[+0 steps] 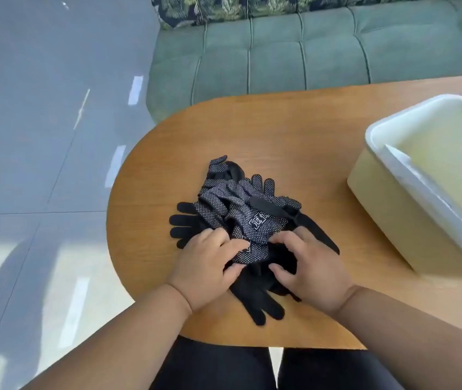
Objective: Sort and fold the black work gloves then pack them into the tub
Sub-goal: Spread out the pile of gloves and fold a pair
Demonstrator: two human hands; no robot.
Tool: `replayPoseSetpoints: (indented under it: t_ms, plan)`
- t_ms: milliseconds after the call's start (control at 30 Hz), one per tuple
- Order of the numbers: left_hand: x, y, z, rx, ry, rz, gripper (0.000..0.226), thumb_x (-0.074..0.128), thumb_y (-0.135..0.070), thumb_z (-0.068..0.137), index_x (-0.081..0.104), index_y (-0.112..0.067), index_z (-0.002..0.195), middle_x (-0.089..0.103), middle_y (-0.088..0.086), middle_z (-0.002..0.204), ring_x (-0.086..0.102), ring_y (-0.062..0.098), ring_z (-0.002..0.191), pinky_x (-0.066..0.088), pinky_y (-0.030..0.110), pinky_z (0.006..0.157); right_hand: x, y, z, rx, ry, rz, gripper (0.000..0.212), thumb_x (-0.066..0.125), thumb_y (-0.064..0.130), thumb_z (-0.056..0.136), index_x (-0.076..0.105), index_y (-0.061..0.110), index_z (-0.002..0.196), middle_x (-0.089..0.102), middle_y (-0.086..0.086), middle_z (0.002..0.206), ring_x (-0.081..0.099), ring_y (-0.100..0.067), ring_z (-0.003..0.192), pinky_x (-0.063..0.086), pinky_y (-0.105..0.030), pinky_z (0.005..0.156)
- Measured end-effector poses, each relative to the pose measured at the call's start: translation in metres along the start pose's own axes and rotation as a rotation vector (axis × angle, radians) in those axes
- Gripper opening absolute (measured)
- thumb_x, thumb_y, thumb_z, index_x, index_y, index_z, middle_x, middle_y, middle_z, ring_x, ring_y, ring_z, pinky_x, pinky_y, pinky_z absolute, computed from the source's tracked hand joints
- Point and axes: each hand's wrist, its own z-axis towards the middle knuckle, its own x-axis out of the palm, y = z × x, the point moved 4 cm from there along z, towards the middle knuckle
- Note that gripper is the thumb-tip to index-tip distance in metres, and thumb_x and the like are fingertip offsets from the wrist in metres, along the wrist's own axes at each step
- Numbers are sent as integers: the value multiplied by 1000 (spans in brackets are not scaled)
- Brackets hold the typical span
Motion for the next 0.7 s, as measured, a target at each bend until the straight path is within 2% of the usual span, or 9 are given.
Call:
replayPoseSetpoints:
  t_ms: [100,200,300,367,433,467,533,600,700]
  plan:
    - [-6,-7,-9,-15,-123,-35,25,63,-38,90,77,-27,108,53,-5,87,52,20,83,48,33,74,3,7,-7,-65,-103,-53,23,77,34,84,70,32,105,56,6,101,62,-16,71,49,-29,55]
    - [-14,-16,-22,-60,-253,-107,17,76,-31,90,80,-28,105,53,-7,90,51,17,88,45,30,78,-1,21,-20,-78,-243,-85,13,78,26,82,74,28,94,57,4,97,62,-20,73,49,-29,57]
    - [-24,-29,-43,-131,-331,-188,16,80,-31,87,82,-29,103,54,-9,102,51,16,98,39,22,90,-17,42,-40,-56,-335,-70,11,75,21,83,71,25,92,57,4,97,58,-19,79,46,-28,65]
    - [-34,-37,-60,-172,-345,-264,17,80,-26,89,81,-30,105,54,-12,111,51,12,107,34,12,98,-32,60,-56,-8,-394,17,10,71,19,86,65,26,92,56,7,95,55,-16,80,46,-31,68]
    - [-45,-46,-77,-205,-328,-374,18,77,-22,92,79,-33,106,56,-17,115,53,6,110,33,2,96,-47,81,-71,33,-406,84,12,68,19,90,61,28,92,57,11,91,54,-11,80,47,-34,72]
    - [-48,-49,-82,-238,-292,-447,19,74,-23,94,76,-38,105,59,-20,115,56,2,109,38,4,95,-51,87,-74,73,-375,116,11,65,20,92,59,29,92,59,11,87,55,-10,77,49,-36,72]
    - [-53,-54,-93,-318,-241,-581,20,68,-26,98,69,-46,101,67,-23,110,63,-4,103,50,16,93,-58,101,-83,145,-311,149,9,61,25,96,56,31,91,63,10,78,57,-10,71,52,-39,70]
    - [-59,-55,-104,-389,-253,-670,14,65,-28,100,69,-41,101,72,-22,102,66,-5,97,53,23,87,-64,115,-89,156,-299,165,9,59,29,98,55,33,91,65,10,78,59,-10,70,55,-40,69]
    - [-67,-54,-110,-440,-288,-787,11,64,-28,101,70,-35,106,75,-20,101,67,-6,96,53,20,84,-68,130,-89,181,-298,259,4,59,31,101,61,34,98,66,13,89,62,-10,81,56,-33,70]
